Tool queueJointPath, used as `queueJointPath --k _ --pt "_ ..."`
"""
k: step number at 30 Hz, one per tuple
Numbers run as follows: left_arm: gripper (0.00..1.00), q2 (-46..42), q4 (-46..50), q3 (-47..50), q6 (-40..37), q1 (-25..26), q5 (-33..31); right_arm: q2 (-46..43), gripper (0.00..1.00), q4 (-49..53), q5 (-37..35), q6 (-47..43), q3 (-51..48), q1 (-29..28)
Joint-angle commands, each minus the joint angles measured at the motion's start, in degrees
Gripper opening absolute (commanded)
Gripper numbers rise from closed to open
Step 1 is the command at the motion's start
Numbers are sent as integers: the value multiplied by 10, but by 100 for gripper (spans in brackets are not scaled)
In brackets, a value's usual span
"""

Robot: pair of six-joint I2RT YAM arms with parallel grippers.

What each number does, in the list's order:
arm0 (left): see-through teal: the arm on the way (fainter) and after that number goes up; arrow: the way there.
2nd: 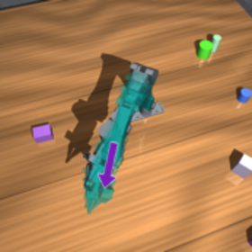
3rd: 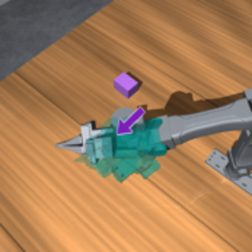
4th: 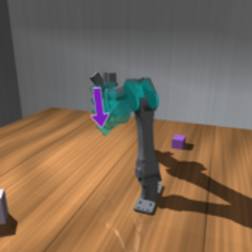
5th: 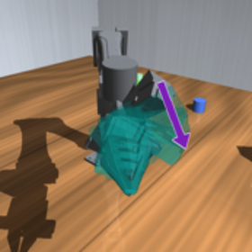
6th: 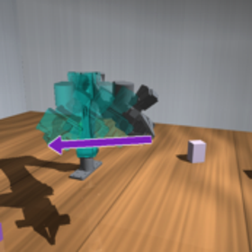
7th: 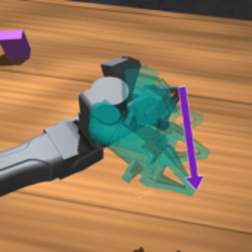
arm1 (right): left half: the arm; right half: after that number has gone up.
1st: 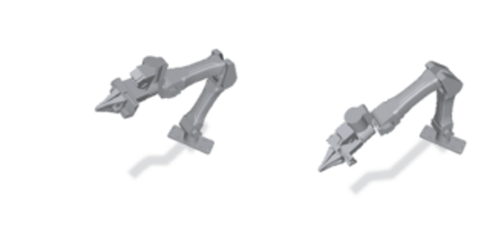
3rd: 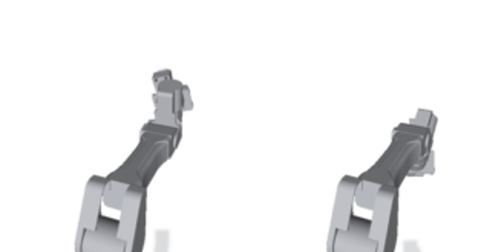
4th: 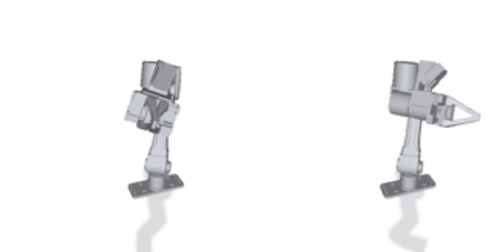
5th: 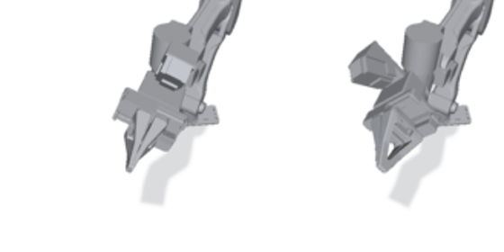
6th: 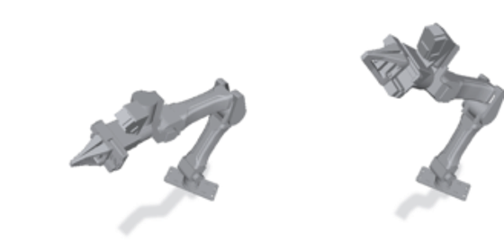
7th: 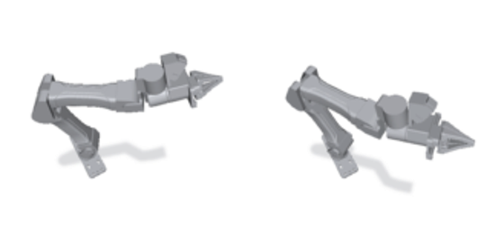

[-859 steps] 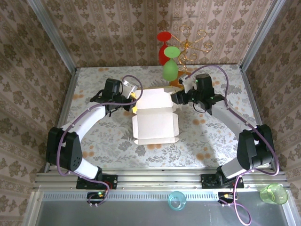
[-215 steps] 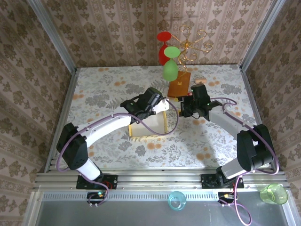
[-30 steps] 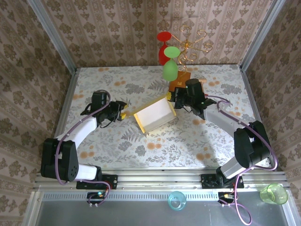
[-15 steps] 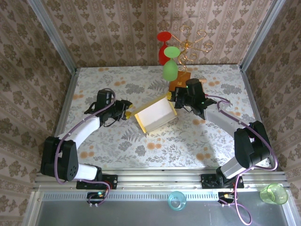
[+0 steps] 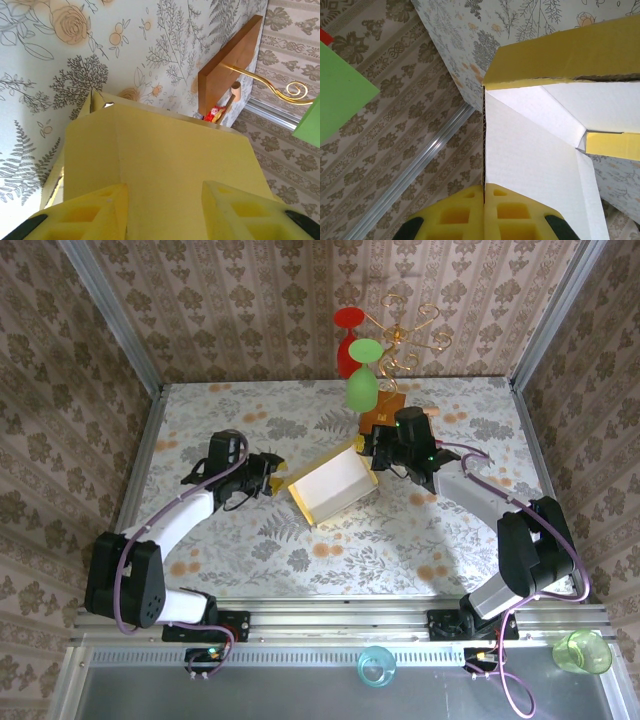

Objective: Fold the paper box

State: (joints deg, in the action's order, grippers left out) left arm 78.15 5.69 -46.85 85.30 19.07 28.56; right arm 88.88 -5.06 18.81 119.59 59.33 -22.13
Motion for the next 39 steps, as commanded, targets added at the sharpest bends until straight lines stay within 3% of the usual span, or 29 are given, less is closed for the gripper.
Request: queueJointPath --k 1,5,9,12,22,39 --pt "42 -6 -17 -3 22 5 5 4 0 -13 -4 100 6 3" --pt "42 -15 16 -9 -1 3 16 2 0 -21 -4 104 1 5" --pt "43 -49 93 14 -58 -41 16 -1 0 -15 -3 101 4 9" --pt "44 -54 70 37 -55 -61 27 1 0 -13 -1 98 6 9" --pt "49 2 0 12 -22 -26 38 5 0 -15 -1 97 8 7" --pt "48 28 -58 14 18 1 29 1 0 -19 -1 99 2 6"
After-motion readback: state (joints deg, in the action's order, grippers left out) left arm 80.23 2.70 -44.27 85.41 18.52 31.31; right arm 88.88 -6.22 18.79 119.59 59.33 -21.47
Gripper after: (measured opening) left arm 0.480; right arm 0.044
